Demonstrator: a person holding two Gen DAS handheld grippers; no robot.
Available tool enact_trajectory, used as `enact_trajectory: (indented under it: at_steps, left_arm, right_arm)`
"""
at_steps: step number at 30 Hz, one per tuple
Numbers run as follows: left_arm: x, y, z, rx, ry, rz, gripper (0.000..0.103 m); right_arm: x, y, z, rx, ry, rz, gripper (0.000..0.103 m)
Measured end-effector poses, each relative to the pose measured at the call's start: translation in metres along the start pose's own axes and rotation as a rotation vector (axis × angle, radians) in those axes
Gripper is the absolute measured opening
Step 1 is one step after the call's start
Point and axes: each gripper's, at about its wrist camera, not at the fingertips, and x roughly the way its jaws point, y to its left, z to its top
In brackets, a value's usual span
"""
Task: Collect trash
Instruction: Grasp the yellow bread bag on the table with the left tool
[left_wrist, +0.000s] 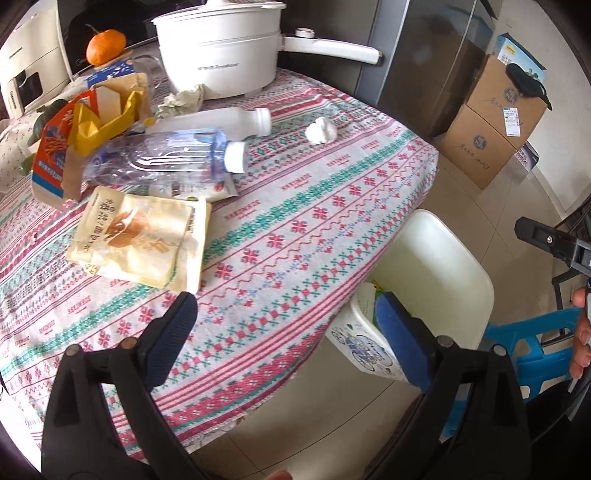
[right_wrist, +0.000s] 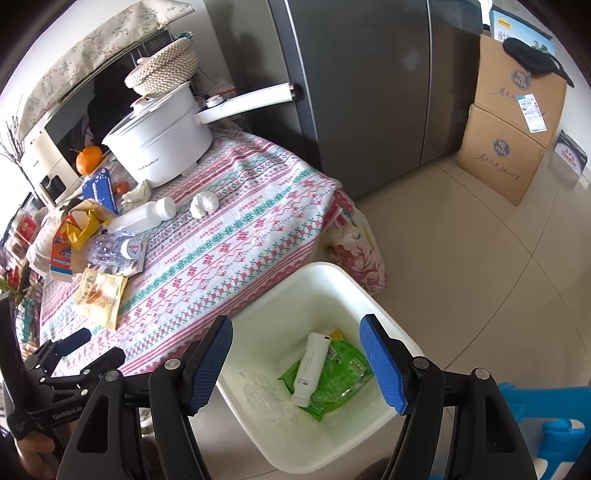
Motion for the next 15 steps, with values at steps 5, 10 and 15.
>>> enact_trajectory:
  at_steps: [5,10,15]
  left_arm:
    - [-0.008,0.055,0.006,-0.099,-0.005,0.060,0.097]
    - [-0.009,0.112,0.013,-0.203,-0.007,0.111,0.097]
    - [0.006,0.160,0.021,-0.288,0.001,0.120,0.096]
  right_arm:
    - [0.012,0.040,0.009,-0.061,0.005,0.029,0.076]
    - [0.027,0.071,0.014,-0.108,0.022,0.050,0.076]
    - [0.043,0.091,0.015,-0.133,0.046,0.061,0.076]
